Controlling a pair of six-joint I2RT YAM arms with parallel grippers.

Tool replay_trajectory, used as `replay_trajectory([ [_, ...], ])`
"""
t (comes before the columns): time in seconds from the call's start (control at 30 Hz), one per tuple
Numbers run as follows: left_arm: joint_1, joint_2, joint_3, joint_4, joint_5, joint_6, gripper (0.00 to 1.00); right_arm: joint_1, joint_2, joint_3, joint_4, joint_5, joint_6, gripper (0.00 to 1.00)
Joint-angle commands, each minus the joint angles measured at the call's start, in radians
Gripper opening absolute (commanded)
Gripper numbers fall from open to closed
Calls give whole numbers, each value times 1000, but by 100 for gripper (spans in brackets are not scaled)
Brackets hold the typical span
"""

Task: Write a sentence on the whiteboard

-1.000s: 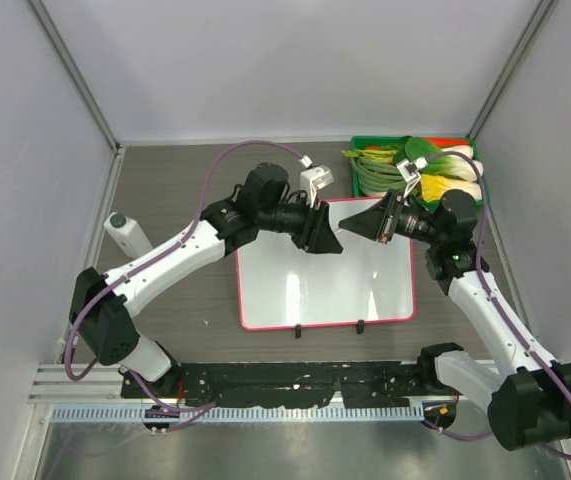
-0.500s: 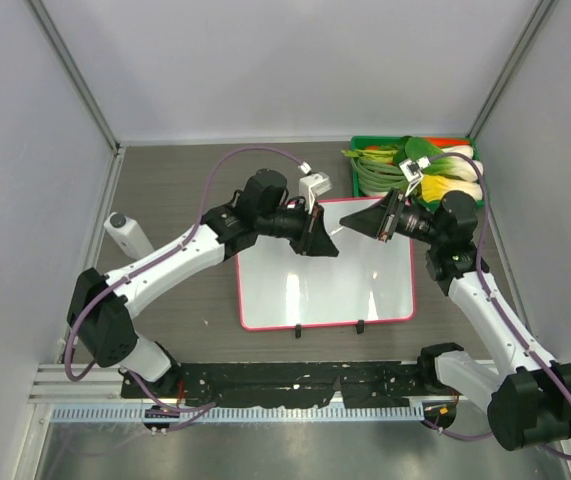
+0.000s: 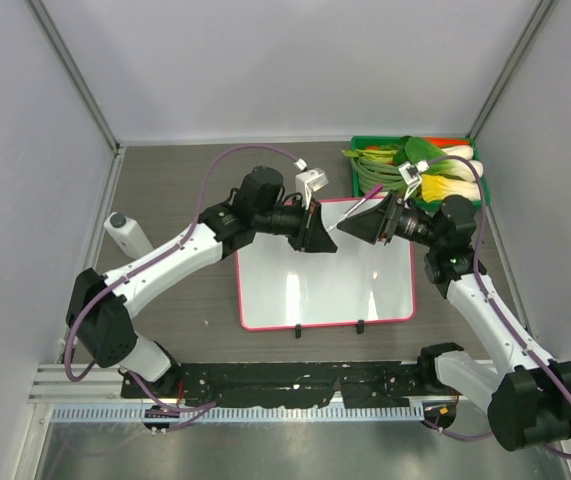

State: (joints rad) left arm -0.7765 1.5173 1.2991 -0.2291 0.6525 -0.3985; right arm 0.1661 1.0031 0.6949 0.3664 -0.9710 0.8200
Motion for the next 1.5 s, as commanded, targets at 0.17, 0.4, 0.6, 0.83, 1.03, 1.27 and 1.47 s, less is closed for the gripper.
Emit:
replay_trajectory([
  [0.17, 5, -37, 14, 56, 62, -42, 0, -2, -3, -23, 173, -23, 63, 66],
  [0.4, 5, -34, 12, 66, 79, -53, 0, 15, 83, -84, 464, -43, 234, 51],
  [0.6, 5, -25, 20, 65, 84, -59, 0, 39, 115, -107, 569, -44, 295, 49],
  [0.83, 5, -11, 32, 57, 98, -57, 0, 65, 132, -117, 597, -38, 284, 41],
  [1.03, 3, -2, 46, 36, 87, -51, 0, 73, 135, -123, 589, -34, 266, 30],
  [1.27, 5, -9, 45, 25, 64, -39, 0, 75, 140, -123, 583, -35, 261, 3],
  [1.47, 8, -16, 37, -6, 4, -28, 29, 75, 118, -118, 516, -23, 220, 2],
])
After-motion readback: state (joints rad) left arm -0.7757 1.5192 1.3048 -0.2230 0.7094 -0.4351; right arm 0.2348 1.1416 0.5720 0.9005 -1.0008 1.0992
